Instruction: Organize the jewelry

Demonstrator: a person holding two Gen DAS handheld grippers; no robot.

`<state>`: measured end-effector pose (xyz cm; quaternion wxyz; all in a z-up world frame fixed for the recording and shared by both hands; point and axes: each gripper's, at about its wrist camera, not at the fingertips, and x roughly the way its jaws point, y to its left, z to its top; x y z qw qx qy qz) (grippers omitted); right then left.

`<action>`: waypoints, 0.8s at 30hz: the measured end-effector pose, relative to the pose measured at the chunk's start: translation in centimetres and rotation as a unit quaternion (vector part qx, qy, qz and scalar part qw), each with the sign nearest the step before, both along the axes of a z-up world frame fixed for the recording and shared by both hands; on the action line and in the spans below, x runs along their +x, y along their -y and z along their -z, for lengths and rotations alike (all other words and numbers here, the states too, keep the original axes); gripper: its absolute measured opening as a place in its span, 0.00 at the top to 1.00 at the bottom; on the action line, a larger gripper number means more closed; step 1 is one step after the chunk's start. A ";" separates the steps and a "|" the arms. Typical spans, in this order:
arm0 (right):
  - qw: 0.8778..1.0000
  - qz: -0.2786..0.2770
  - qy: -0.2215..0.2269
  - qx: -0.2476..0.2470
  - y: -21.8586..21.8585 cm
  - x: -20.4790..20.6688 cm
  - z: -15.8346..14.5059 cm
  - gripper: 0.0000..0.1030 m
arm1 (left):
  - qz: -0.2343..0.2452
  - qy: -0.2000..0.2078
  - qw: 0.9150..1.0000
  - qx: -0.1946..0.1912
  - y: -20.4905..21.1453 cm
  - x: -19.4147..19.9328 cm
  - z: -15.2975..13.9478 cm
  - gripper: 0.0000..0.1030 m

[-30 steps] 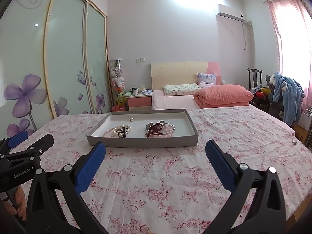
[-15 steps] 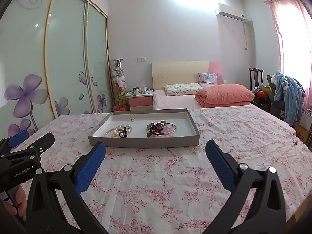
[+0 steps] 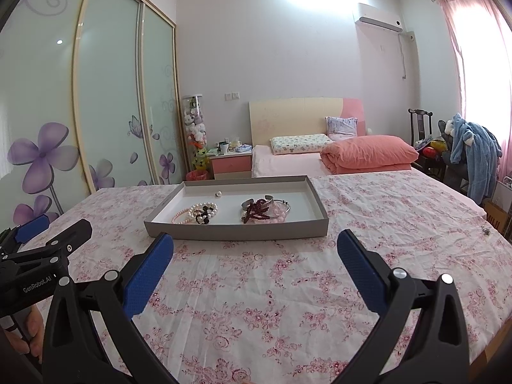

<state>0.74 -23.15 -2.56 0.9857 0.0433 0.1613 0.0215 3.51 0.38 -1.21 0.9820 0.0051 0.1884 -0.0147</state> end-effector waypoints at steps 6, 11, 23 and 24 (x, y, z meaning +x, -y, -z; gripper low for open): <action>1.000 0.001 0.000 0.000 0.0 0.0 0.0 0.02 | 0.001 -0.001 1.000 0.000 0.1 0.0 0.0 0.04; 1.000 0.000 -0.001 0.001 0.0 0.0 0.1 0.02 | 0.002 -0.002 1.000 -0.001 0.1 0.0 0.1 0.04; 1.000 0.001 -0.001 0.001 0.0 0.1 0.0 0.02 | 0.001 -0.002 1.000 0.000 0.3 0.0 0.1 0.04; 1.000 0.001 -0.001 0.001 0.0 0.0 0.0 0.02 | 0.001 -0.002 1.000 0.000 0.2 0.0 0.1 0.04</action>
